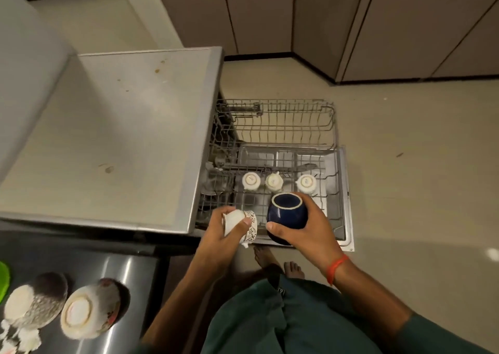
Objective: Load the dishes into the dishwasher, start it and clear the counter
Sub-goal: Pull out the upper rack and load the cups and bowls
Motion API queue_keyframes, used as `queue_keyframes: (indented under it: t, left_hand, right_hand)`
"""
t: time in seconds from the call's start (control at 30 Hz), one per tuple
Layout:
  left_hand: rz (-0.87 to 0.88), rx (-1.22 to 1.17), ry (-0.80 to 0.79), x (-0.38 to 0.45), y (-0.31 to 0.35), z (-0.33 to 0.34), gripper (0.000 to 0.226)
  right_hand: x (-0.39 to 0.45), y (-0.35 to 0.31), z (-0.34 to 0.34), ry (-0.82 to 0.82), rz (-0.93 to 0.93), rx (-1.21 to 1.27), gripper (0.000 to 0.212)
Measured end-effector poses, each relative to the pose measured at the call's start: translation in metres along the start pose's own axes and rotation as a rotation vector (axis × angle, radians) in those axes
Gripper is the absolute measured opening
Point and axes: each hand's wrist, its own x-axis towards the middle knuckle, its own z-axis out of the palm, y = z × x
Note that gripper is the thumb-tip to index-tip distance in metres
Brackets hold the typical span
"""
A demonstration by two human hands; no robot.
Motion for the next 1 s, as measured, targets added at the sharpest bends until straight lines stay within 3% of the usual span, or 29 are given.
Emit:
queue_keyframes:
  t: [0.3,0.5,0.73,1.0]
  left_hand:
    - [-0.175,0.184,-0.126,0.122,-0.039,0.023,0.044]
    - [-0.250,0.301,-0.164,0.169,-0.064,0.051,0.048]
    - [-0.349,0.431,-0.046,0.198,-0.089,0.063,0.055]
    - [-0.366,0.443,0.023,0.219,-0.110,0.065,0.065]
  right_hand:
    - [0.041,0.023,-0.006,0.151,0.116,-0.139,0.061]
    - [0.076,0.064,0.013,0.190,0.178,-0.297,0.076]
    - [0.124,0.108,0.026,0.100,0.201,-0.464,0.085]
    - [0.179,0.144,0.016,0.080,0.258,-0.504,0.072]
